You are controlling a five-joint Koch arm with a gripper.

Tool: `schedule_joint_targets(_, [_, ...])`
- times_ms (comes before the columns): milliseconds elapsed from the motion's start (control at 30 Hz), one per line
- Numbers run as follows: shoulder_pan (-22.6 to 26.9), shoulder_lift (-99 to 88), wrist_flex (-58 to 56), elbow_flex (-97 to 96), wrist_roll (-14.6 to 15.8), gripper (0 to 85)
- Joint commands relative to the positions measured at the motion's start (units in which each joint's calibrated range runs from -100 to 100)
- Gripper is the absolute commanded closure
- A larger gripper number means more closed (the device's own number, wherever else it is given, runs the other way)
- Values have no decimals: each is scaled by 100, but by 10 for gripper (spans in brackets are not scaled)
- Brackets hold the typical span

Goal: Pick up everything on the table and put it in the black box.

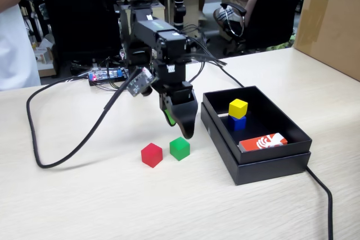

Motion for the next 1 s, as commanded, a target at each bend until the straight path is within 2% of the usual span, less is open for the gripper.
schedule_joint_targets(0, [-54,309,-38,693,-24,428])
schedule_joint_targets(333, [-73,1491,-38,1219,-20,444])
schedule_joint_targets(467, [-73,1640,-38,1319,73,670])
schedule_joint_targets(533, [-73,1560,-38,1319,107,729])
schedule_joint_targets(733, [88,-185,-47,893,132,730])
schedule_joint_targets(833, [322,-1240,-47,1029,171,730])
schedule_joint_targets(967, [708,-1481,-47,1609,317,729])
